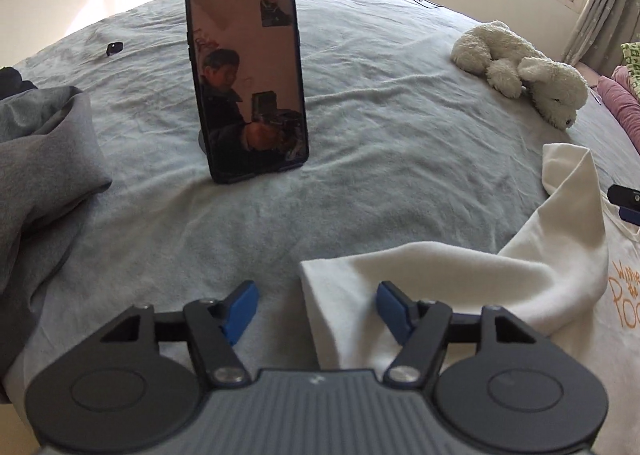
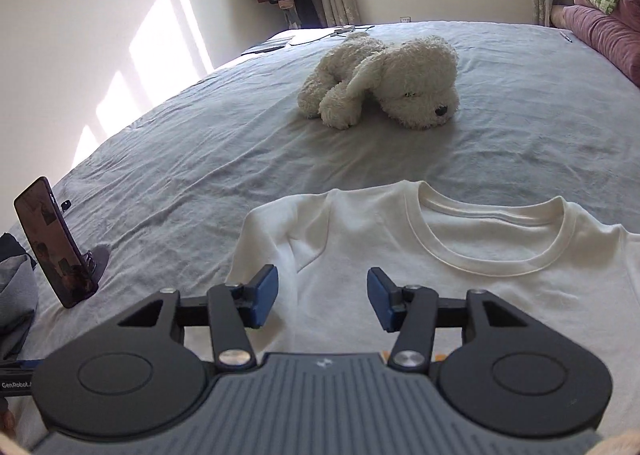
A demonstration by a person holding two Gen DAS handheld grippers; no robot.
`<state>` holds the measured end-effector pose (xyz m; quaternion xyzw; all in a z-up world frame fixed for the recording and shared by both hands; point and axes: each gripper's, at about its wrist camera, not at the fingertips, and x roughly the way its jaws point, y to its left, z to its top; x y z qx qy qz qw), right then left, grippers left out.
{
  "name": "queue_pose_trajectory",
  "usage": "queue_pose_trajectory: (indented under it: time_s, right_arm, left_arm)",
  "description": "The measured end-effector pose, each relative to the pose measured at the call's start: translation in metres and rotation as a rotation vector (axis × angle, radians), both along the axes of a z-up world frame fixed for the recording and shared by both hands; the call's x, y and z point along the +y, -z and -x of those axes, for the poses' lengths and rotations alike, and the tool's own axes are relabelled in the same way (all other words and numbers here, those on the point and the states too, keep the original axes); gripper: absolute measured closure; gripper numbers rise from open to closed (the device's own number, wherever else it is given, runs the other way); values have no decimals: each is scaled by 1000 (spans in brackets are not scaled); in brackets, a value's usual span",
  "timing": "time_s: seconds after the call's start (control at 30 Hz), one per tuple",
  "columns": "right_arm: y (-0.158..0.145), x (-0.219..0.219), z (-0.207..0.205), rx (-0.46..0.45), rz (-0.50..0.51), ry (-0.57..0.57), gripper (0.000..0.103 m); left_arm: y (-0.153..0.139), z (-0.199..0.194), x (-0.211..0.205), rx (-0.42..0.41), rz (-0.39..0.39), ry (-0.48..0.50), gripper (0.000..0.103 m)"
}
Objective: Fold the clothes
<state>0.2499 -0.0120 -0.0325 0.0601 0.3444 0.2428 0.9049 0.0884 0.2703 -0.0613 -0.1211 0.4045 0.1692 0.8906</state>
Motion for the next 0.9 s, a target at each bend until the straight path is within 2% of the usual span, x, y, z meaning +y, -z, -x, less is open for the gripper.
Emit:
queue_pose_trajectory:
  time_s: [0.03,0.07,0.1,0.17,0.23,0.3,0.37,0.47,0.57,0.7,0.8,0.9]
  right_arm:
    - [3,4,-4,0,-23,0,57]
    - [7,7,-8,1,-50,2,58]
    - [11,10,-11,2,-77,4,59]
    - [18,15,-18,3,-134,9,59]
    - [26,14,-19,-2,-217,8,59]
    - [35,4,-12,-30,-342,-12,56]
    - [38,-1,-13,-2,-429,-61,56]
    - [31,-4,-13,-24,-467,-62,56]
    - [35,-1,-15,-25,-466,-65,56]
    - [45,8,-17,11,-450,-69,63]
    - [45,17,-14,7,-417,-80,63]
    - [46,34,-11,11,-341,-85,63]
  left_arm:
    - [0,-1,-6,-15,-22,8,76]
    - [0,-2,-12,-29,-43,15,91]
    - [-2,-3,-16,-37,-66,23,96]
    - [-9,-4,-22,-61,-131,12,98]
    - [-26,-5,-23,-118,-227,-7,98]
    - [-46,-7,-21,-180,-311,-30,98]
    - [-67,-11,-16,-237,-375,-65,98]
    - [-97,-25,-8,-310,-432,-106,98]
    - [-120,-43,-2,-368,-434,-144,98]
    - [-135,-56,-7,-447,-444,-163,98]
    - [-139,-58,-9,-507,-402,-169,98]
    - [-142,-59,-6,-557,-351,-177,98]
